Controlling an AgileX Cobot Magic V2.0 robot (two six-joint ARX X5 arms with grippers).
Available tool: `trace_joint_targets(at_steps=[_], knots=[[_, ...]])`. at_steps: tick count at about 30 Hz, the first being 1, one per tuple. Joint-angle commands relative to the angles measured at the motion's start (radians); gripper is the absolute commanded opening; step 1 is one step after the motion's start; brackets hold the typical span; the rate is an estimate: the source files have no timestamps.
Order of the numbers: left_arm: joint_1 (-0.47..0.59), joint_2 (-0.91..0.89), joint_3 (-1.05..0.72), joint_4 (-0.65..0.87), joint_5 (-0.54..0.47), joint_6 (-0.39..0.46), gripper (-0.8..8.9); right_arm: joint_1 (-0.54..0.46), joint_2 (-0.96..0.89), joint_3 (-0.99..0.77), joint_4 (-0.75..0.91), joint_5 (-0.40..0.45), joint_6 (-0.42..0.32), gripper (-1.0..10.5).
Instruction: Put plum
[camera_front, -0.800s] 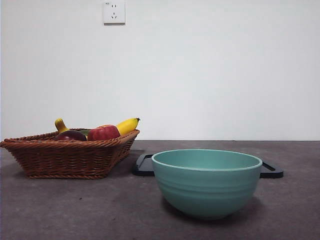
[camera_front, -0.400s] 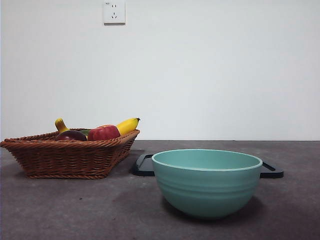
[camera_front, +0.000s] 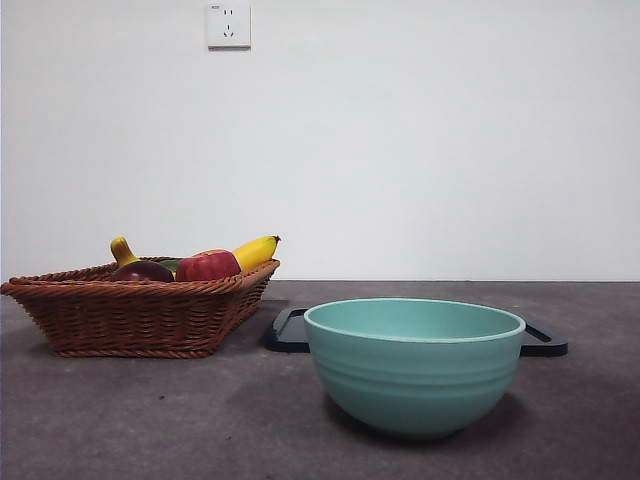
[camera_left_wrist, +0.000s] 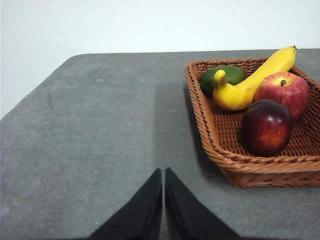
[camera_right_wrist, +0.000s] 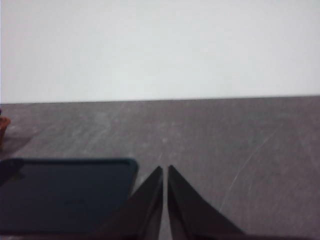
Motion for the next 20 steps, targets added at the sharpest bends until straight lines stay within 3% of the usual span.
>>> trace_joint_targets(at_steps=[1, 7, 13, 20], knots=[[0.003, -0.002, -0.021, -0.006, -0.001, -0.005, 0.08, 0.0, -0.001, -0.014, 0.0, 0.008, 0.038, 0.0], [0.003, -0.002, -0.021, -0.006, -0.001, -0.005, 0.08, -0.002, -0.001, -0.014, -0.026, 0.024, 0.038, 0.0], [0.003, -0.002, -0.021, -0.006, 0.0, -0.005, 0.08, -0.002, -0.001, -0.014, -0.177, 0.023, 0.038, 0.0], [0.003, -0.002, -0.021, -0.006, -0.001, -0.005, 0.08, -0.001, -0.001, -0.014, -0.169, 0.023, 0.036, 0.0]])
